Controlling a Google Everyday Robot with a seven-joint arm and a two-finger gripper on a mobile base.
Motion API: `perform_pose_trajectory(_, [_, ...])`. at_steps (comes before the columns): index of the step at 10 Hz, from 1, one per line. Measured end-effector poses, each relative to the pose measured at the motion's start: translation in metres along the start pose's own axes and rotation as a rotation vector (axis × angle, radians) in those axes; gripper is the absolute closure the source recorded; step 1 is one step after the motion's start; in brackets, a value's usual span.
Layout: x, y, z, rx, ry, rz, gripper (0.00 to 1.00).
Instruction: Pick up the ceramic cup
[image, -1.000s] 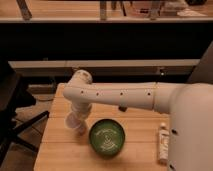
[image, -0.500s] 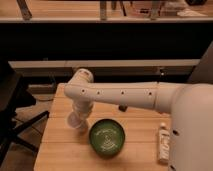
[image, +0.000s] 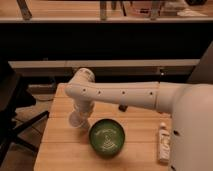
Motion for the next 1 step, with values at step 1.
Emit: perform_pose_trajectory(1, [0.0005, 0.0012, -0.0003, -0.002, -0.002, 0.000, 1.00])
